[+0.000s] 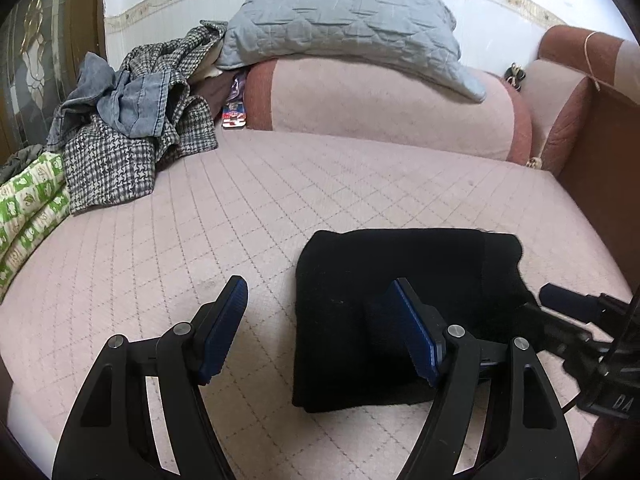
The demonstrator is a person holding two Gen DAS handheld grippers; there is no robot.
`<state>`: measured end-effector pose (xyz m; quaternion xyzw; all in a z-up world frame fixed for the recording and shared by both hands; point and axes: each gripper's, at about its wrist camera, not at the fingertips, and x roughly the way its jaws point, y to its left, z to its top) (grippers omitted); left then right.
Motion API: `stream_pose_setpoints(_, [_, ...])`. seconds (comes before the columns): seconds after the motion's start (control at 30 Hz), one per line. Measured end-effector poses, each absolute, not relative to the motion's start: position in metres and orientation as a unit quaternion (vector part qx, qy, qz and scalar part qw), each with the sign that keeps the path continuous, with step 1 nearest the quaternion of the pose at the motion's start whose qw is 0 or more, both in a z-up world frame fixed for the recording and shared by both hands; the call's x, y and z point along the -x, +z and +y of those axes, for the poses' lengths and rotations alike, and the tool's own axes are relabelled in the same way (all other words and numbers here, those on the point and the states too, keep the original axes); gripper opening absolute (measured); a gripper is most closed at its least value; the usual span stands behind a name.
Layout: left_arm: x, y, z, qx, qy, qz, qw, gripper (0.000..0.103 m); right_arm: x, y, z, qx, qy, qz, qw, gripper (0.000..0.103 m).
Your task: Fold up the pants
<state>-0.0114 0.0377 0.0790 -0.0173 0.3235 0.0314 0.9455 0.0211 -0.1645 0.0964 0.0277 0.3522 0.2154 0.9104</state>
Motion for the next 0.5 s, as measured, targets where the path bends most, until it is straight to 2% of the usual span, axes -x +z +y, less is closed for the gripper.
stream_pose_setpoints(0.2, [0.023,0.081,0.027,-0.009,0.028,0.318,0.947,0.075,-0.008,0.097,-0.161,-0.018,0.206,0.349,0.914,0.062])
stream_pose_setpoints(0.5, [0.043,0.086,0.029,0.004,0.030,0.311,0.950,0.075,0.007,0.096,-0.169,-0.031,0.197,0.353,0.914,0.062])
